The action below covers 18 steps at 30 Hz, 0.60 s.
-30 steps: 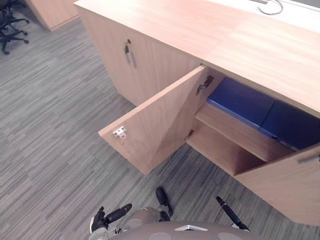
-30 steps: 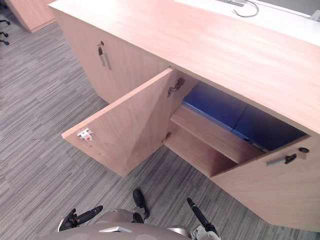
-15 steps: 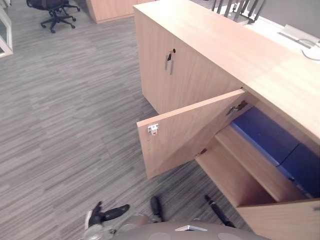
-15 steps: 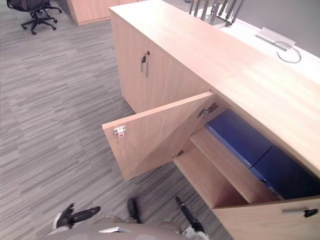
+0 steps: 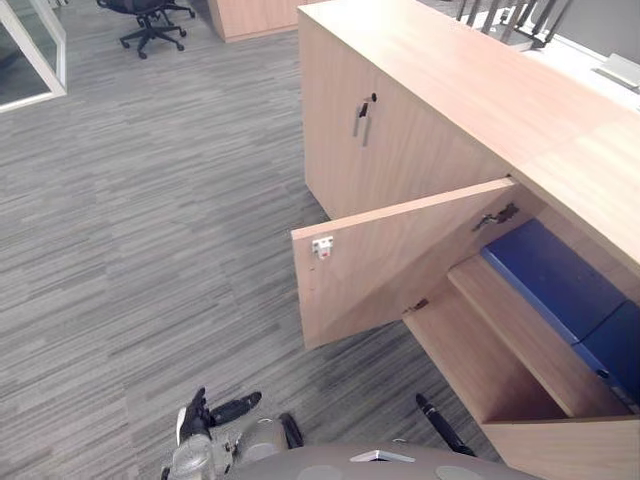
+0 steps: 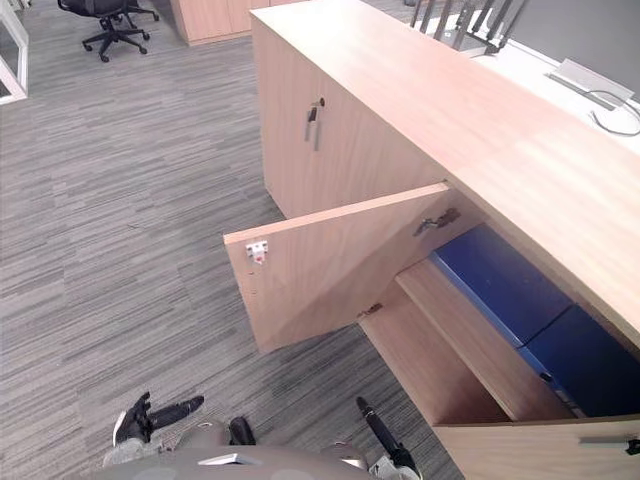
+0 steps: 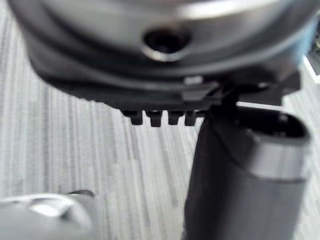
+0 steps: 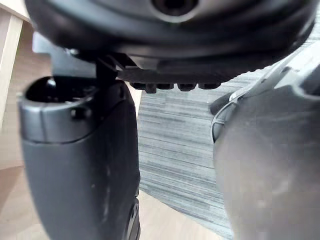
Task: Walk over to the cabinet, pick up the folder, carry it to the office cabinet, place the folder inside the office cabinet, then close the office cabinet door
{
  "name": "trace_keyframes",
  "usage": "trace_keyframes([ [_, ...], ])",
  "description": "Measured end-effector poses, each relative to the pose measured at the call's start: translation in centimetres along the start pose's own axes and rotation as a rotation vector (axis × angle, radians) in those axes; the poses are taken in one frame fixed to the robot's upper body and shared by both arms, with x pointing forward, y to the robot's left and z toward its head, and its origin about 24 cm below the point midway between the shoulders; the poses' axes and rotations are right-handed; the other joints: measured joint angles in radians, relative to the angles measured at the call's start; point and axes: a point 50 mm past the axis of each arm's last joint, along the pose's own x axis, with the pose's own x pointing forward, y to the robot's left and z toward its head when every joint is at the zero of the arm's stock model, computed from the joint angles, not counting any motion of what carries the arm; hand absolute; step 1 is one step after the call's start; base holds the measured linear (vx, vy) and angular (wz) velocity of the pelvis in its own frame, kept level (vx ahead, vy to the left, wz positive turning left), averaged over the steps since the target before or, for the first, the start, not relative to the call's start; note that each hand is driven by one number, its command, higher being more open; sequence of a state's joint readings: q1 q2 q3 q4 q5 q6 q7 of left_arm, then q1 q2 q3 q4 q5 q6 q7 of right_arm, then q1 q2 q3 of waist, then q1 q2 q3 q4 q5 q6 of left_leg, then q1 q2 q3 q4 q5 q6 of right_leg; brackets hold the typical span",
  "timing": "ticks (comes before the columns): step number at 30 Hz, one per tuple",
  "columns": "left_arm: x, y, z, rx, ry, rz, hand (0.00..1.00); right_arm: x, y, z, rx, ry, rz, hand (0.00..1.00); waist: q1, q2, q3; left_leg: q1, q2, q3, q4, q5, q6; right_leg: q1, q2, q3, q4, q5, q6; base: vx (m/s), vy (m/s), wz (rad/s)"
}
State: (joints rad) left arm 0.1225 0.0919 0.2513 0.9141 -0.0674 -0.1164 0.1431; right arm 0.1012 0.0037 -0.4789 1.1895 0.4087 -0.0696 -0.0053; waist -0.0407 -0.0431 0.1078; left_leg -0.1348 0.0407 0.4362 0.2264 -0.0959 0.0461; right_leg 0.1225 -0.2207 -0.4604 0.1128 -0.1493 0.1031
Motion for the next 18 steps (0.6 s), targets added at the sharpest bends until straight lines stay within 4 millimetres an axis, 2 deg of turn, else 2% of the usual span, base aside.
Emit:
trace_keyframes([
  [3,0.4,-0.2,3.3,-0.013,-0.122,-0.008,1.00,0.0,-0.1,-0.2,0.028,0.003,-0.008,1.00,-0.014,0.000,-0.001,0.068,-0.067,-0.033,-0.241,0.139,0.007,-0.018,0.000,0.005,-0.014,0.014,-0.014,-0.08,0.066,0.46],
  [5,0.4,0.2,4.5,-0.032,-0.166,0.005,1.00,0.0,-0.2,-0.1,0.025,-0.001,-0.006,1.00,-0.017,0.012,-0.001,0.102,-0.073,-0.038,-0.318,0.176,-0.001,-0.013,0.013,0.024,-0.020,0.017,-0.009,-0.08,0.002,0.00],
  [7,0.2,0.1,6.1,-0.055,-0.226,0.004,1.00,0.0,-0.5,0.3,0.023,-0.011,-0.006,1.00,-0.015,0.020,-0.003,0.106,-0.067,-0.036,-0.319,0.181,-0.008,-0.006,0.015,0.027,-0.031,0.018,-0.007,-0.07,-0.026,-0.07],
  [11,-0.6,-0.5,9.4,-0.090,-0.368,-0.032,1.00,-0.1,-1.5,0.6,0.006,-0.014,-0.020,1.00,-0.017,0.063,-0.016,0.107,-0.060,-0.036,-0.319,0.189,-0.011,0.000,0.023,0.023,-0.047,0.004,-0.009,-0.04,-0.020,-0.02],
  [13,-0.6,-0.7,10.9,-0.107,-0.413,-0.035,1.00,-0.2,-2.1,0.5,0.004,-0.008,-0.029,1.00,-0.015,0.070,-0.025,0.108,-0.058,-0.038,-0.319,0.189,-0.011,0.003,0.027,0.022,-0.048,0.003,-0.011,0.00,0.000,0.00],
  [16,-0.4,-0.5,12.8,-0.136,-0.453,-0.023,1.00,-0.2,-2.0,0.4,-0.003,-0.004,-0.020,1.00,-0.016,0.070,-0.026,0.111,-0.054,-0.036,-0.319,0.190,-0.013,0.005,0.031,0.025,-0.048,0.006,-0.009,0.02,-0.009,-0.01],
  [18,-0.1,0.0,14.3,-0.101,-0.473,-0.018,1.00,-0.2,-1.7,0.1,-0.002,0.010,-0.007,1.00,-0.017,0.050,-0.025,0.116,-0.050,-0.030,-0.319,0.189,-0.015,0.009,0.034,0.028,-0.048,0.006,-0.011,0.06,-0.019,-0.07],
])
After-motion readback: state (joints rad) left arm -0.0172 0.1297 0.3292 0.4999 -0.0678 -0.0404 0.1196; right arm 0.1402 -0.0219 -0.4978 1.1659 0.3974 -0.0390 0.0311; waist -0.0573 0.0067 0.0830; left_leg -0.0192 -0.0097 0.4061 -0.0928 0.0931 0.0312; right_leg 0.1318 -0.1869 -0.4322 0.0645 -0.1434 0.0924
